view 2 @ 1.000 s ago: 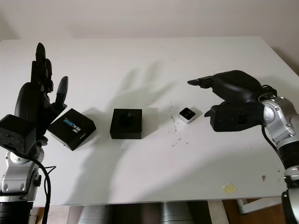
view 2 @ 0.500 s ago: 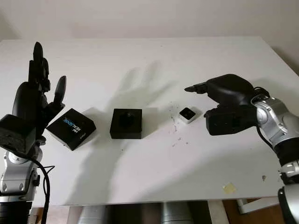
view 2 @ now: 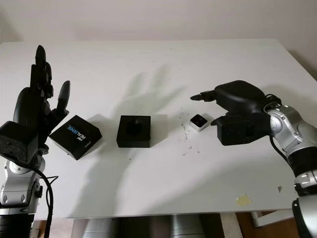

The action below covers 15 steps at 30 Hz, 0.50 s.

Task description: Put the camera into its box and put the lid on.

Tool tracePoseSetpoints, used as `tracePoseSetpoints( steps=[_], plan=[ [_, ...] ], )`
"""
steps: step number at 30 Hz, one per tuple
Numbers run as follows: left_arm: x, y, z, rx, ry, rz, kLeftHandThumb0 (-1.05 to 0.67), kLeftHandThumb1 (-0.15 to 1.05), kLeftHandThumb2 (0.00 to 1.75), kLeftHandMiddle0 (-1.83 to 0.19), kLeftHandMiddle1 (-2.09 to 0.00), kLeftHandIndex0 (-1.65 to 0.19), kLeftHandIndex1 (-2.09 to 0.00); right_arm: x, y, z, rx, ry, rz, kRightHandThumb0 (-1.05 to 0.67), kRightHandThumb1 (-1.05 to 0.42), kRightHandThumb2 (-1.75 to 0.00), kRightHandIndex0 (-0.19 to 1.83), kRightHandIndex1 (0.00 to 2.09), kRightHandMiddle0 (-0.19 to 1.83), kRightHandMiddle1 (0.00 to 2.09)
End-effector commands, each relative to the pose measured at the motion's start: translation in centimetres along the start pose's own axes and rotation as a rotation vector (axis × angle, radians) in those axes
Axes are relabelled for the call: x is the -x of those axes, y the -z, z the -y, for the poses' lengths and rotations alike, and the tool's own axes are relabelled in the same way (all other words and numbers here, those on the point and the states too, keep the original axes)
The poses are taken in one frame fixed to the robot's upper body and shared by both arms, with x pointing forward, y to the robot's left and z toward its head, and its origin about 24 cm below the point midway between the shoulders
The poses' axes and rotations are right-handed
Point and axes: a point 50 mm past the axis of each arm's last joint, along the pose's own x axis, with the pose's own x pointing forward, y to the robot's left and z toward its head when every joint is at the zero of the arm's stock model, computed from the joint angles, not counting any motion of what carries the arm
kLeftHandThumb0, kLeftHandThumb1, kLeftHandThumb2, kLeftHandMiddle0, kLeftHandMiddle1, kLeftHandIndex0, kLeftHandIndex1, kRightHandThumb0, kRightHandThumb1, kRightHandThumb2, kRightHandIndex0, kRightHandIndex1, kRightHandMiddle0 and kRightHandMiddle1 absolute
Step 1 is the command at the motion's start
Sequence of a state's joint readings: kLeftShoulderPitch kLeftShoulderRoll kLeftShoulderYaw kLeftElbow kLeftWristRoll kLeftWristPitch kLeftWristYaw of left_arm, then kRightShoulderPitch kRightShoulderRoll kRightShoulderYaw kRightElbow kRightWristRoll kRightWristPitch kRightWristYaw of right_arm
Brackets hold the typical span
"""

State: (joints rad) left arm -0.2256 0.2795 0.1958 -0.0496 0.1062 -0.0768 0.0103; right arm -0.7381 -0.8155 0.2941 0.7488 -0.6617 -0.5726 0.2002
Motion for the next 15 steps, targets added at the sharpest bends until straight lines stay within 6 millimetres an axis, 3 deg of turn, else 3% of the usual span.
tracePoseSetpoints(
  steps=[1, 15],
  plan=[
    [0.0, -0.4, -0.3, -0.013, -0.007, 0.017, -0.68, 1.05, 0.55, 0.13, -0.05, 0.15, -0.05, 0.0, -0.2, 0.1, 0.001, -0.002, 0.015, -0.28, -0.87, -0.06, 0.48, 0.06, 0.50, 0.06],
    [0.1, -0.4, -0.4, -0.020, -0.004, 0.019, -0.65, 1.05, 0.55, 0.12, -0.06, 0.14, -0.06, -0.5, -0.5, -1.4, 0.002, -0.048, 0.023, -0.36, -0.88, -0.06, 0.47, 0.06, 0.52, 0.07]
  ],
)
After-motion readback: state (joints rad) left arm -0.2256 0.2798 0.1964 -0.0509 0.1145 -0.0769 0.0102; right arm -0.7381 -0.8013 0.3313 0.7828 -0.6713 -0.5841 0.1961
